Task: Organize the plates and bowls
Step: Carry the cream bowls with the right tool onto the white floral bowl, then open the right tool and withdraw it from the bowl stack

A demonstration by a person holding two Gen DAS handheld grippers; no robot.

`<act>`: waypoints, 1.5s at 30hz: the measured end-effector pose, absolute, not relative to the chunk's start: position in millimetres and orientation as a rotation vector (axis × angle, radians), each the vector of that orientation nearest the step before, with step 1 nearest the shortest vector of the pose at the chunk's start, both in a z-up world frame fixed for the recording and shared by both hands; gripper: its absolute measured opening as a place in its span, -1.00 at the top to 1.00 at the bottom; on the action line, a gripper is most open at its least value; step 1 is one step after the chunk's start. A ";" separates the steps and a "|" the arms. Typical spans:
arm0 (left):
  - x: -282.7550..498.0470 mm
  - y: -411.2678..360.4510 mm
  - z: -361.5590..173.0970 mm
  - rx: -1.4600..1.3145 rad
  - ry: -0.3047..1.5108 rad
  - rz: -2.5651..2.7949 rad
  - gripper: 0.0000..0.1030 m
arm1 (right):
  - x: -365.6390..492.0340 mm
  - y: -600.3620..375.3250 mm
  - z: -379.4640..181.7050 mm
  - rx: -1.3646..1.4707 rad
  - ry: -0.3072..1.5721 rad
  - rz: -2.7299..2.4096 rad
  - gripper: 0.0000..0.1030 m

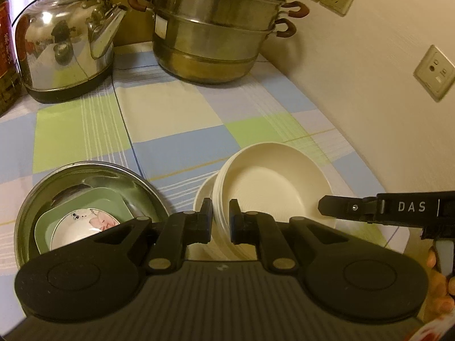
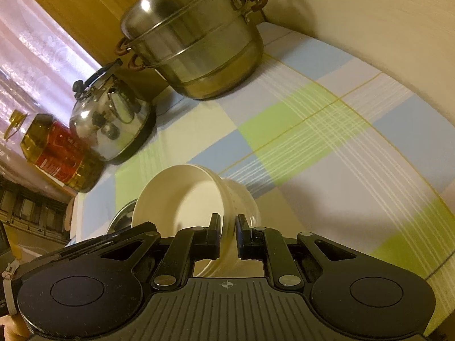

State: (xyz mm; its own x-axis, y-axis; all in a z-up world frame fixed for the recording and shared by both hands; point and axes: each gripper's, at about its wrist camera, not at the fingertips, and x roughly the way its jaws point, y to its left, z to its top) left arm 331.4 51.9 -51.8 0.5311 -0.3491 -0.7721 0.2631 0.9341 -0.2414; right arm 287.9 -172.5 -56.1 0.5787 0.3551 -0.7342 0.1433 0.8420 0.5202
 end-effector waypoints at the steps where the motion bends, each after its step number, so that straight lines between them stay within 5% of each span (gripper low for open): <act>1: 334.1 51.5 -53.5 -0.099 0.946 -0.364 0.81 | 291.6 -172.9 -58.6 0.581 0.965 0.132 0.77; 23: 348.7 48.3 -76.2 -0.085 1.004 -0.347 0.80 | 308.0 -173.0 -86.4 0.588 1.023 0.123 0.77; 31: 344.0 49.3 -71.0 -0.090 0.996 -0.355 0.65 | 310.0 -175.3 -86.0 0.576 1.032 0.136 0.76; 32: 342.4 49.7 -69.2 -0.090 0.991 -0.355 0.62 | 309.1 -175.3 -84.7 0.574 1.027 0.140 0.70; 35: 334.1 51.4 -60.3 -0.085 0.966 -0.349 0.54 | 303.7 -174.9 -78.5 0.571 1.002 0.154 0.04; 45: 279.2 71.6 -28.1 -0.100 0.904 -0.285 0.46 | 265.2 -183.5 -54.6 0.569 0.936 0.214 -0.17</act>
